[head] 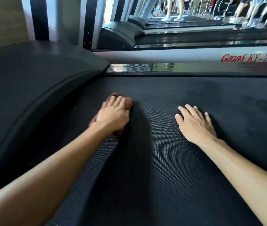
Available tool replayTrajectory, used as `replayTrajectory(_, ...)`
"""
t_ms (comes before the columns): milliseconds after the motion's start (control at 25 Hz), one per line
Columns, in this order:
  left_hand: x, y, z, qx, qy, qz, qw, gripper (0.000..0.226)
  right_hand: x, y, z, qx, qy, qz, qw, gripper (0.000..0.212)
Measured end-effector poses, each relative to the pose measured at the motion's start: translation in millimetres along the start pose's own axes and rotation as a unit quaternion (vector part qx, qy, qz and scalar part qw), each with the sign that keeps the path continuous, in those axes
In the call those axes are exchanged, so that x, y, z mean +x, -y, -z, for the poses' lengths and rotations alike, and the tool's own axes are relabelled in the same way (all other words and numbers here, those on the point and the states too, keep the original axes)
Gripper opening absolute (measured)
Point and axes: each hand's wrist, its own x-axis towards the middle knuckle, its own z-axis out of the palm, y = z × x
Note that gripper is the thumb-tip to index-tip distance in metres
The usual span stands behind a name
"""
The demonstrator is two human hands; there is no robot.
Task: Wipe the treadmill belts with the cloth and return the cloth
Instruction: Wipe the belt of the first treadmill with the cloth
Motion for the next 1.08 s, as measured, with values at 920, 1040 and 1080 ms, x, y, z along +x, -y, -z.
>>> replayTrajectory(920,57.0,-61.2,-10.1,-0.007,0.004,0.040,0.999,0.060,55.0,-47.1,-2.0,-0.022,-0.069,-0.027,0.997,0.045)
replayTrajectory(1040,76.3,-145.0,-22.6,-0.070,0.020,-0.106,0.992,0.060,52.8,-48.1,1.3,-0.014,-0.071,-0.027,0.997,0.044)
replayTrajectory(1080,95.4,-151.1,-22.3,-0.088,0.037,-0.116,0.989,0.060,53.2,-48.2,3.2,-0.011,-0.069,-0.025,0.997,0.044)
